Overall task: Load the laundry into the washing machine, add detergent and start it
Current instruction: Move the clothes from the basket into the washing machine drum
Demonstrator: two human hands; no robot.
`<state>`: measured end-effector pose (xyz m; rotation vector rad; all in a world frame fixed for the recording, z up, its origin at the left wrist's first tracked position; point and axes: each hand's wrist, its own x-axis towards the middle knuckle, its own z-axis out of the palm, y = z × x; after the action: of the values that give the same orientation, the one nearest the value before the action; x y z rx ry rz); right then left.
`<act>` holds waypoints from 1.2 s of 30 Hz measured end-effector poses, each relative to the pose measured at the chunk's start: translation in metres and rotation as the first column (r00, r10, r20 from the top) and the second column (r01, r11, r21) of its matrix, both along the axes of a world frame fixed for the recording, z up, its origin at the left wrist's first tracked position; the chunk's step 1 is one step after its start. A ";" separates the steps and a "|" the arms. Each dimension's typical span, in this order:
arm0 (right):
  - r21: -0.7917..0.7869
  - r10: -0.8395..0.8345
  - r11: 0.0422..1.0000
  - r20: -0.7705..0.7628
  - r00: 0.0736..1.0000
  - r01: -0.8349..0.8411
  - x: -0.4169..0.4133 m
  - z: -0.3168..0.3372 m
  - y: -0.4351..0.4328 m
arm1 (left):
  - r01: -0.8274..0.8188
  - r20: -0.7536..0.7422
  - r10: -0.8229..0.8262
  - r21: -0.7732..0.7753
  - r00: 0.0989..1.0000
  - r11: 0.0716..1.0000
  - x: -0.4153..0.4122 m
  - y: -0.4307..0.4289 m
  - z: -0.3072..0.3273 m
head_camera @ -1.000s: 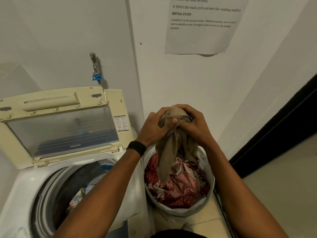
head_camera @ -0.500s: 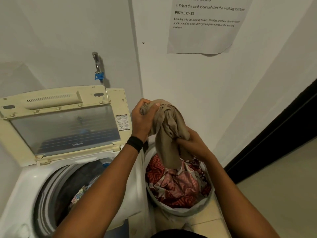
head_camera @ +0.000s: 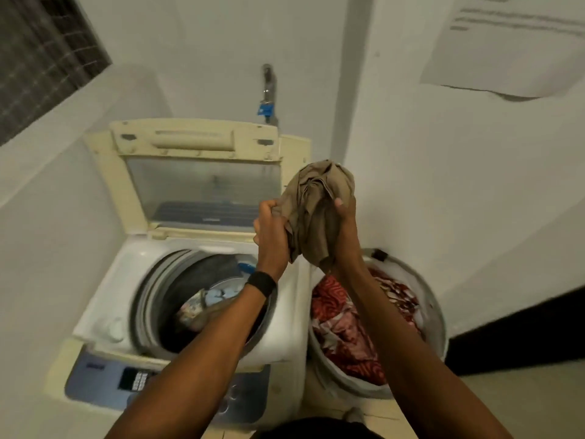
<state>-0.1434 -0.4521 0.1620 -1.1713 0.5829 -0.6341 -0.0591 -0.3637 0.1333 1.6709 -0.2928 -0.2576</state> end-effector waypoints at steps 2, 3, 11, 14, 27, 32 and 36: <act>0.020 0.093 0.995 -0.012 0.996 -0.093 0.020 -0.008 0.030 | -0.153 -0.056 0.156 0.045 0.986 0.987 0.011 0.033 -0.003; 0.020 0.134 0.991 -0.007 0.991 -0.134 0.028 -0.012 0.043 | -0.189 -0.066 0.193 0.064 0.979 0.980 0.016 0.048 -0.004; -0.271 0.296 0.907 -0.133 0.946 -0.322 0.078 -0.057 0.132 | -0.146 0.042 0.140 0.275 0.989 0.950 0.066 0.180 -0.065; -0.364 0.342 0.843 -0.205 0.917 -0.396 0.095 -0.084 0.152 | -0.067 0.004 0.071 0.407 0.997 0.911 0.079 0.206 -0.076; -0.295 0.411 0.670 -0.616 0.672 -0.681 0.090 -0.132 0.139 | 0.221 -0.114 -0.191 0.594 0.975 0.774 0.102 0.201 -0.102; -0.350 0.330 0.709 -0.604 0.726 -0.613 0.069 -0.122 0.114 | 0.301 -0.086 -0.300 0.510 0.950 0.806 0.097 0.163 -0.106; -0.423 0.184 0.753 -0.601 0.778 -0.505 0.038 -0.119 0.078 | 0.396 -0.051 -0.418 0.443 0.907 0.805 0.078 0.115 -0.109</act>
<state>-0.1057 -0.3743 0.0434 -2.0111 0.6154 -0.1176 0.0185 -0.2484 0.0239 2.0583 -0.6764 -0.6483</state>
